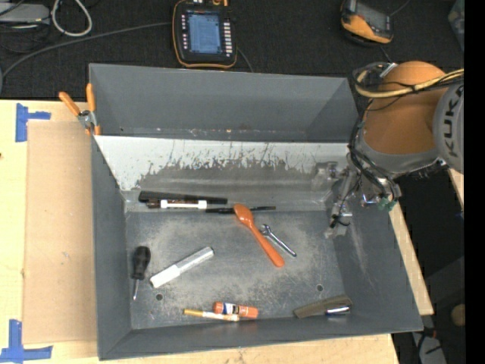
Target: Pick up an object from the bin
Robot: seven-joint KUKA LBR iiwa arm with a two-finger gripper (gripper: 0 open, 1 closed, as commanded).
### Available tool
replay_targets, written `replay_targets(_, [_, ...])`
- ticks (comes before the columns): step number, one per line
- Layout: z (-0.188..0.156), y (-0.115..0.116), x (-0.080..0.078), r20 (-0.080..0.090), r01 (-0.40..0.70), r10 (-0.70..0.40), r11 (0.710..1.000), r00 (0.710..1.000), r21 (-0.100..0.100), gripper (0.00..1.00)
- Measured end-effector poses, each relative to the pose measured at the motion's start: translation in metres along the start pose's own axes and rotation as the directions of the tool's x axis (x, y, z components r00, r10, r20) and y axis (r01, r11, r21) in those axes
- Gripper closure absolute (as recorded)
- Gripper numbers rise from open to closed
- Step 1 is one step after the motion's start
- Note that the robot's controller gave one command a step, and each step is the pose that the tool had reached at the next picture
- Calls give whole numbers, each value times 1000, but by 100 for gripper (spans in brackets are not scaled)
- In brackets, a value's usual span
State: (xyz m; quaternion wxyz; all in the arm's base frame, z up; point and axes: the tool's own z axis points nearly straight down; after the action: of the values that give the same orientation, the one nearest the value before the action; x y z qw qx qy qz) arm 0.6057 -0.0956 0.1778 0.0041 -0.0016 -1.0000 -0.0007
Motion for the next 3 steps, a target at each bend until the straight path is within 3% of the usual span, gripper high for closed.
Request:
replay_targets(1, [-5, 1, -2, 7, 4, -4, 1000, 1000, 1, 0])
replay_targets(2, [110, 53, 2, 0, 19, -19, 1000, 1000, -2, 0])
replay_targets(3, [19, 59, 8, 25, -222, 222, 975, 975, -3, 0])
